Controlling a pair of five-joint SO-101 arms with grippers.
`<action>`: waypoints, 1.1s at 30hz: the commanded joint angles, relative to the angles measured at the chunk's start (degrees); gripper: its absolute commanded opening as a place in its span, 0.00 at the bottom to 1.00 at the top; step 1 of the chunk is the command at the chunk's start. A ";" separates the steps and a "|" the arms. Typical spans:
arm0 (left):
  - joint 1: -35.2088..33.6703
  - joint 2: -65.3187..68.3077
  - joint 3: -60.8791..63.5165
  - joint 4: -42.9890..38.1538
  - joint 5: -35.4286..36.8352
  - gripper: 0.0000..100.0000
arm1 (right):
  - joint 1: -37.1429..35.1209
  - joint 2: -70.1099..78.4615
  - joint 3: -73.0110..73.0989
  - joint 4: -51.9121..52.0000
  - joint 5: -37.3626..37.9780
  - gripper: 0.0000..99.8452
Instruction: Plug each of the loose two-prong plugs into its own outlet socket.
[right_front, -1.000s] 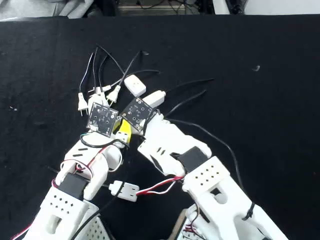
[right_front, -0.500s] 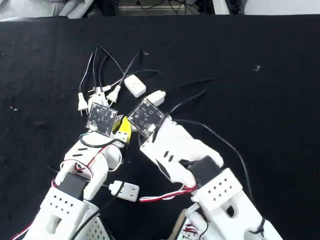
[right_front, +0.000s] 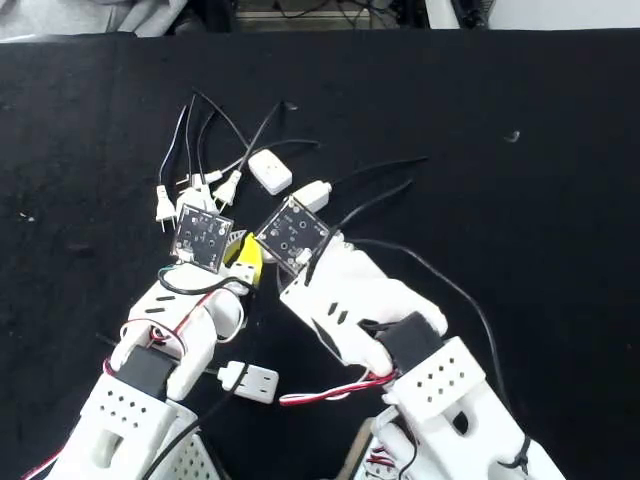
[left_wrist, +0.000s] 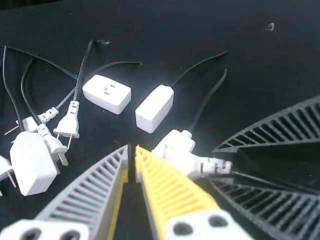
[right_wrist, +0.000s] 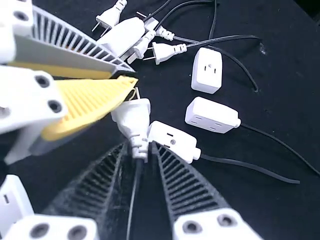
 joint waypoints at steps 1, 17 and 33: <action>-0.31 -0.09 -0.48 -0.62 0.62 0.03 | 0.79 -1.19 -1.36 0.09 -0.53 0.01; -0.57 -0.09 -0.57 -0.62 0.62 0.03 | 0.97 -1.19 -1.19 0.09 -0.53 0.01; -4.97 -0.18 -6.90 5.98 0.79 0.03 | 0.97 -0.84 -1.10 -0.09 -0.09 0.01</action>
